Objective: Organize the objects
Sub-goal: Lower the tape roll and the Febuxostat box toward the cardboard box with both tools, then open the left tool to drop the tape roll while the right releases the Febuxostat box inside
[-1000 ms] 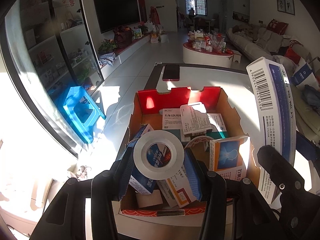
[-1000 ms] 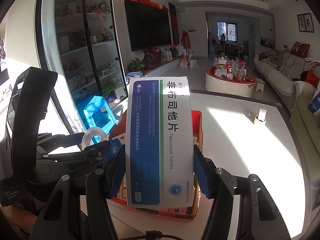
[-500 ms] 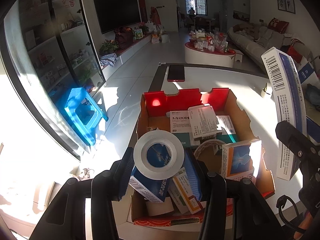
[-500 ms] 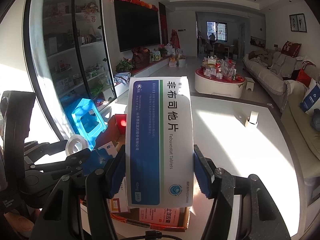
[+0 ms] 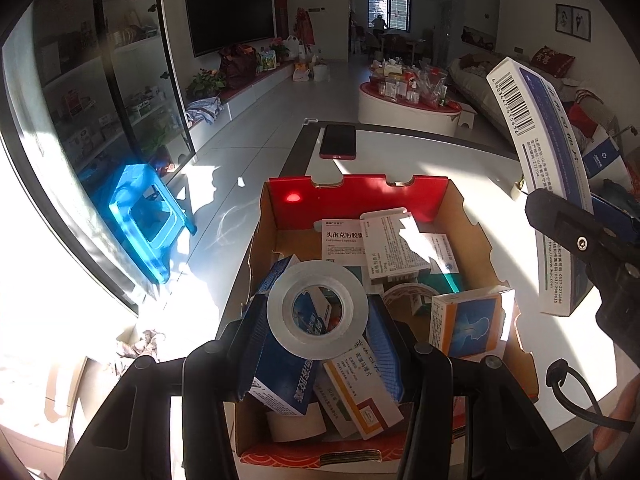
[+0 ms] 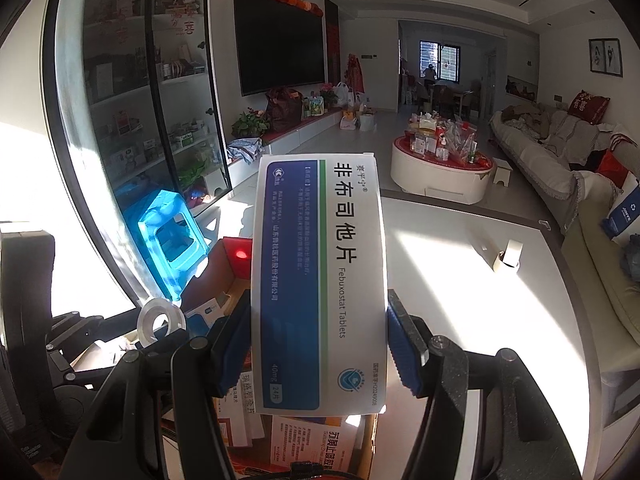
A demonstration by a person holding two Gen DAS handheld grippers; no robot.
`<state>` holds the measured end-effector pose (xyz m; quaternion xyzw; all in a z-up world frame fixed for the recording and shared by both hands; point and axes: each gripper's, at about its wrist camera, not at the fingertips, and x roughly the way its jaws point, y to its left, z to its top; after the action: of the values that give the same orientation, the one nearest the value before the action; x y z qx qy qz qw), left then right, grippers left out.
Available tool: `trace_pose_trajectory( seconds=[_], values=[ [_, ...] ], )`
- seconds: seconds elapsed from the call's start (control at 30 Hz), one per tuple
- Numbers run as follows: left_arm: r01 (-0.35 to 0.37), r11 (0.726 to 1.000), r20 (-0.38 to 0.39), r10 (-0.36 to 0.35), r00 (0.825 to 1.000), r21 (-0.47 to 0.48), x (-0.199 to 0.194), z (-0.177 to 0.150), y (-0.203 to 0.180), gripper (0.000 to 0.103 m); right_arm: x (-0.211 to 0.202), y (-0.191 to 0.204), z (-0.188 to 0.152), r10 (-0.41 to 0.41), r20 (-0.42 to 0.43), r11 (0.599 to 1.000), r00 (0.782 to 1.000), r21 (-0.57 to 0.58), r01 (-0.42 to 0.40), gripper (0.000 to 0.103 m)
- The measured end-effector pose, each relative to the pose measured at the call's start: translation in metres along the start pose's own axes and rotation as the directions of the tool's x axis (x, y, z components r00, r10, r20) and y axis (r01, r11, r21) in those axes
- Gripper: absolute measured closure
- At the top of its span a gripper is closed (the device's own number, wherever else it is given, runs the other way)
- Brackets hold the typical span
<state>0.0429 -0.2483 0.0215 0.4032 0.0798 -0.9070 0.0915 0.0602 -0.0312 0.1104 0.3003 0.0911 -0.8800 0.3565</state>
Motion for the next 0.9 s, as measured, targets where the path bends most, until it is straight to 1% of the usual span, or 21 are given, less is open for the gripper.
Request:
trace_pose_trajectory(
  seconds=[0.13, 0.27, 0.5, 0.6, 0.77, 0.8, 0.87, 0.9],
  values=[
    [0.006, 1.0, -0.025, -0.007, 1.0, -0.015, 0.008, -0.006, 0.001, 0.05, 0.013, -0.004, 0.005, 0.001, -0.021, 1.0, 1.0, 0.002, 0.0, 0.042],
    [0.019, 1.0, -0.044, -0.02, 0.999, -0.02, 0.015, -0.009, -0.001, 0.05, 0.029, -0.004, 0.009, 0.022, -0.046, 1.0, 0.999, 0.01, -0.021, 0.042],
    [0.025, 1.0, -0.054, -0.026, 0.998, -0.009, 0.024, -0.005, -0.009, 0.05, 0.054, 0.002, 0.019, 0.054, -0.066, 0.999, 0.996, 0.006, -0.054, 0.042],
    [0.025, 1.0, -0.07, -0.026, 0.997, -0.015, 0.03, -0.005, -0.01, 0.05, 0.064, 0.003, 0.023, 0.059, -0.074, 0.998, 0.996, 0.0, -0.059, 0.042],
    [0.048, 0.999, -0.105, -0.048, 0.993, -0.006, 0.042, -0.01, -0.016, 0.049, 0.09, -0.002, 0.018, 0.064, -0.156, 0.998, 0.986, 0.029, -0.06, 0.042],
    [0.052, 0.999, -0.111, -0.052, 0.993, -0.002, 0.043, -0.01, -0.018, 0.047, 0.091, -0.003, 0.016, 0.057, -0.162, 0.998, 0.985, 0.033, -0.052, 0.042],
    [0.053, 0.999, -0.102, -0.052, 0.993, 0.009, 0.041, -0.011, -0.024, 0.037, 0.091, -0.006, 0.014, 0.057, -0.163, 0.998, 0.985, 0.038, -0.052, 0.041],
    [0.042, 0.999, -0.094, -0.04, 0.995, 0.016, 0.039, -0.01, -0.026, 0.027, 0.09, -0.006, 0.013, 0.054, -0.159, 0.998, 0.986, 0.038, -0.049, 0.04]
  ],
)
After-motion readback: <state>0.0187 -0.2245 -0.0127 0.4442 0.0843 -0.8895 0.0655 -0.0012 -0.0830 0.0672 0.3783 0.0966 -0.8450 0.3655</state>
